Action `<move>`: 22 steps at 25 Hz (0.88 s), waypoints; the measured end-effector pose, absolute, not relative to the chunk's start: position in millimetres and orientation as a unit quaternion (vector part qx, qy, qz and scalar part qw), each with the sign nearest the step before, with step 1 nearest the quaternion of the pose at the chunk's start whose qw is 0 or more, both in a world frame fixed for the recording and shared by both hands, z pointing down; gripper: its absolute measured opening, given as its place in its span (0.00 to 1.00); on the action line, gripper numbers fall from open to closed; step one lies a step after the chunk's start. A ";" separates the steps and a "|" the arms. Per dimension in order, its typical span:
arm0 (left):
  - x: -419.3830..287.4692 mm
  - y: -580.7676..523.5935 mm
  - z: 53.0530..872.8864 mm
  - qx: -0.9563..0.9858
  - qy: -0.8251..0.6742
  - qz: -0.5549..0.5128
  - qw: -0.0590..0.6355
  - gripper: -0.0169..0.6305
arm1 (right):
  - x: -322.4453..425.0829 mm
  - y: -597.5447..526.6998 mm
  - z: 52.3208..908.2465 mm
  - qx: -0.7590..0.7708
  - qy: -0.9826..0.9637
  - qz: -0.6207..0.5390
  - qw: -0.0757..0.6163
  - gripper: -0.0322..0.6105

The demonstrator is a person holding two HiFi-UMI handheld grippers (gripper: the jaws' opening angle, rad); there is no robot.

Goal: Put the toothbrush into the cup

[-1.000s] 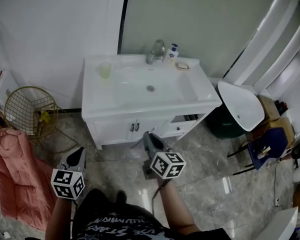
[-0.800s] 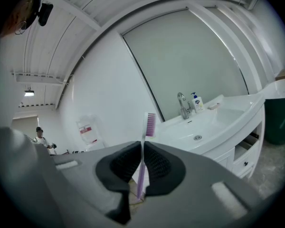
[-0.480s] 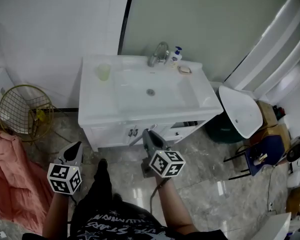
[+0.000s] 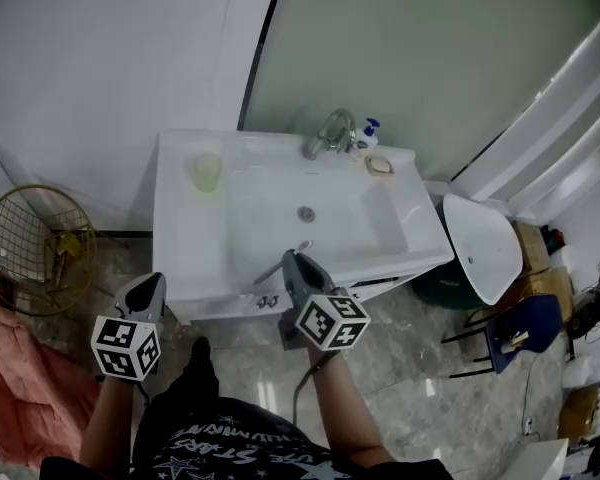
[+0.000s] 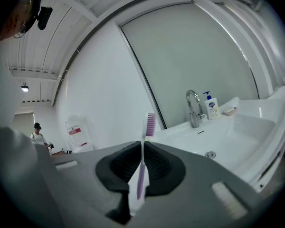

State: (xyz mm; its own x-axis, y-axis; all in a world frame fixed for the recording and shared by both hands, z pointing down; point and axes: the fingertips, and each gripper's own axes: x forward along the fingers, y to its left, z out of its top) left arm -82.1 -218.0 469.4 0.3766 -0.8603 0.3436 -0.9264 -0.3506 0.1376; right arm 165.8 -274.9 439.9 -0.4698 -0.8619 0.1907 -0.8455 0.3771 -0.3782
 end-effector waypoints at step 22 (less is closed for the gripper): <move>-148.3 -423.0 464.5 0.822 -0.542 0.087 0.155 0.04 | 53.2 -510.1 394.3 -0.482 0.858 -0.174 0.019 0.08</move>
